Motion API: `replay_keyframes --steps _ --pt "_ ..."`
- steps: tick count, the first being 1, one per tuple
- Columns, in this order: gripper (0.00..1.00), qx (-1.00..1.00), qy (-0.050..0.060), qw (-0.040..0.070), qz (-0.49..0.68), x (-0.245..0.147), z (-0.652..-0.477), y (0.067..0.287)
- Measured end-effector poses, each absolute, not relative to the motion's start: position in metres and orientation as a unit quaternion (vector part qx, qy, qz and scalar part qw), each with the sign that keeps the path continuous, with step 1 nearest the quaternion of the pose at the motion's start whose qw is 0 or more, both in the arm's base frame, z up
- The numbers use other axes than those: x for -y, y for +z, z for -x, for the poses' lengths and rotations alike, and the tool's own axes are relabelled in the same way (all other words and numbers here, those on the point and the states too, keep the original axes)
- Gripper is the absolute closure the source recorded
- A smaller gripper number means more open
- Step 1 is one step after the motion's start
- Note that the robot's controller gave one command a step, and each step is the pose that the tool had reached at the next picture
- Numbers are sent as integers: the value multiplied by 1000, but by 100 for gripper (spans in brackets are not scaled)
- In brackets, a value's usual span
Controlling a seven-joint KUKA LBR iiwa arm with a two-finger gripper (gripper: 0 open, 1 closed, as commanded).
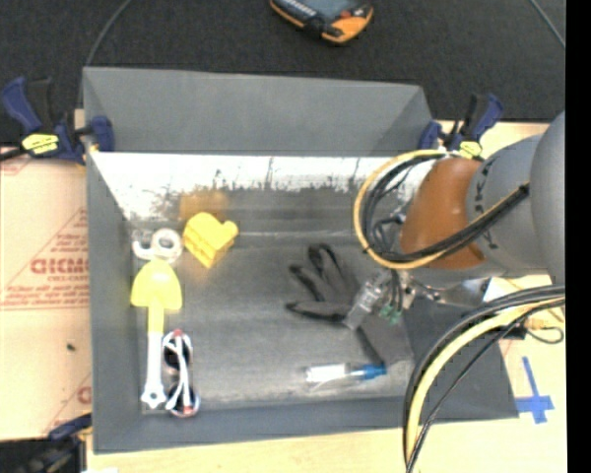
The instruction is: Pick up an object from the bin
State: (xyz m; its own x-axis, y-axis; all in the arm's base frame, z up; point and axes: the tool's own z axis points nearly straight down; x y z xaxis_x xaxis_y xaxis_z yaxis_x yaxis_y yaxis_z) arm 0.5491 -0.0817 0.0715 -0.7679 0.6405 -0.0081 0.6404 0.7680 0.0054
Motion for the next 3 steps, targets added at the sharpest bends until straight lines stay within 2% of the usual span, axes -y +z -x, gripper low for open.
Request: replay_keyframes --steps 2,3 --pt "100 -940 1 3 -340 82 -548 75" --pt "100 -940 0 0 -340 82 -546 92"
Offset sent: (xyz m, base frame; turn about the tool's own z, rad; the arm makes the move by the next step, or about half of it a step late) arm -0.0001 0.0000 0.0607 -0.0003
